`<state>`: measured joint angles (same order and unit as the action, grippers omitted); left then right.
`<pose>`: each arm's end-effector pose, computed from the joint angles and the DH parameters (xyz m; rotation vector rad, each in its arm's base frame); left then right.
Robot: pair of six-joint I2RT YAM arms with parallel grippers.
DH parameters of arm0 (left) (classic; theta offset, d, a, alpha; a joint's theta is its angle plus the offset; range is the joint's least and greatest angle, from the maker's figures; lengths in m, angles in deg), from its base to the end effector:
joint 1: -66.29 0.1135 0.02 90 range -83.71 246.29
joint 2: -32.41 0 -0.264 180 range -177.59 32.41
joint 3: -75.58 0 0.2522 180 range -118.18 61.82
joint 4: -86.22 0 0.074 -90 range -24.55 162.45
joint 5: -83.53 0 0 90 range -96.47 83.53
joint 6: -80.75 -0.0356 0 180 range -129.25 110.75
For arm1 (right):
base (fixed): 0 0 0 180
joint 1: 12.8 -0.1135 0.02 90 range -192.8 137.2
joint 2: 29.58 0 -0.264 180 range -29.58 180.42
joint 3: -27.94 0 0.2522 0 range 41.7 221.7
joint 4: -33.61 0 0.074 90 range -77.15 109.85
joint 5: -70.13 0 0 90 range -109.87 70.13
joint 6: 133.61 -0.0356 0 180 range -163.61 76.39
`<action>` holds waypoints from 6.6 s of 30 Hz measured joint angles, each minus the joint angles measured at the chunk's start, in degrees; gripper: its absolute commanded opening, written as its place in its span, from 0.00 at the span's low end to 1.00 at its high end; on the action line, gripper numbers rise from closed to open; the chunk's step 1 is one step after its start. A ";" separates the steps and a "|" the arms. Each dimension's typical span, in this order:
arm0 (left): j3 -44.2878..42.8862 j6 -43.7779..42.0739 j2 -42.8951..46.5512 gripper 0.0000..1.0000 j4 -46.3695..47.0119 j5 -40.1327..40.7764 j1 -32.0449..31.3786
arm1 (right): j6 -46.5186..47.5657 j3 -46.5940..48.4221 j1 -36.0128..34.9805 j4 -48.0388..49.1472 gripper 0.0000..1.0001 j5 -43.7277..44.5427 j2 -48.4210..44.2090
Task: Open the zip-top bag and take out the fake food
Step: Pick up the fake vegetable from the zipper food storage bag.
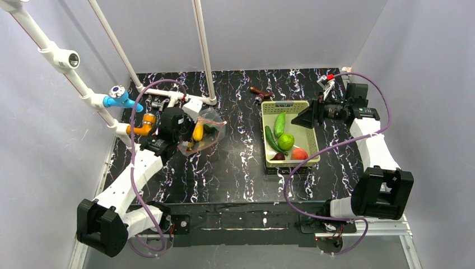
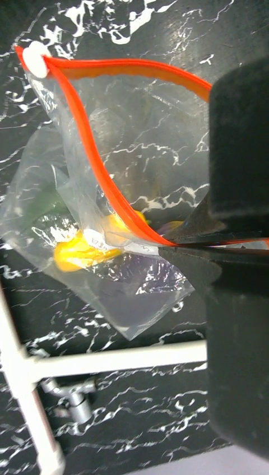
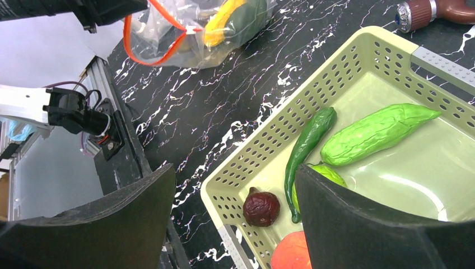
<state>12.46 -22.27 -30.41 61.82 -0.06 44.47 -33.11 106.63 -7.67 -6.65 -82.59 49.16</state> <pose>0.2349 -0.0898 0.3050 0.5261 1.9178 0.0121 0.2912 0.0056 0.3138 -0.6385 1.9147 1.0506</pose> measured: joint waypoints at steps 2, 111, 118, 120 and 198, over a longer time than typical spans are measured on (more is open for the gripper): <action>1.29 1.27 0.00 0.01 -0.46 0.07 -0.07 | 0.02 0.00 0.00 0.00 0.84 0.00 0.04; -17.09 20.68 -42.84 0.68 12.98 14.53 2.99 | -1.49 0.28 -1.44 -0.59 0.84 1.90 1.64; -24.04 20.81 -47.50 0.77 8.44 13.70 3.91 | -1.49 0.33 -1.44 -0.61 0.84 1.88 1.64; -26.45 21.20 -49.31 0.77 6.40 12.87 4.50 | -1.49 0.33 -1.44 -0.61 0.84 1.86 1.64; -0.04 50.23 -5.05 0.00 -21.73 -28.92 -0.20 | -1.95 1.77 -2.84 -3.63 0.84 2.82 1.46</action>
<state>12.41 27.96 -35.46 40.10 -28.98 44.27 -35.06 108.40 -10.51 -10.28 -79.77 50.63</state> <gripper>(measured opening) 0.445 0.838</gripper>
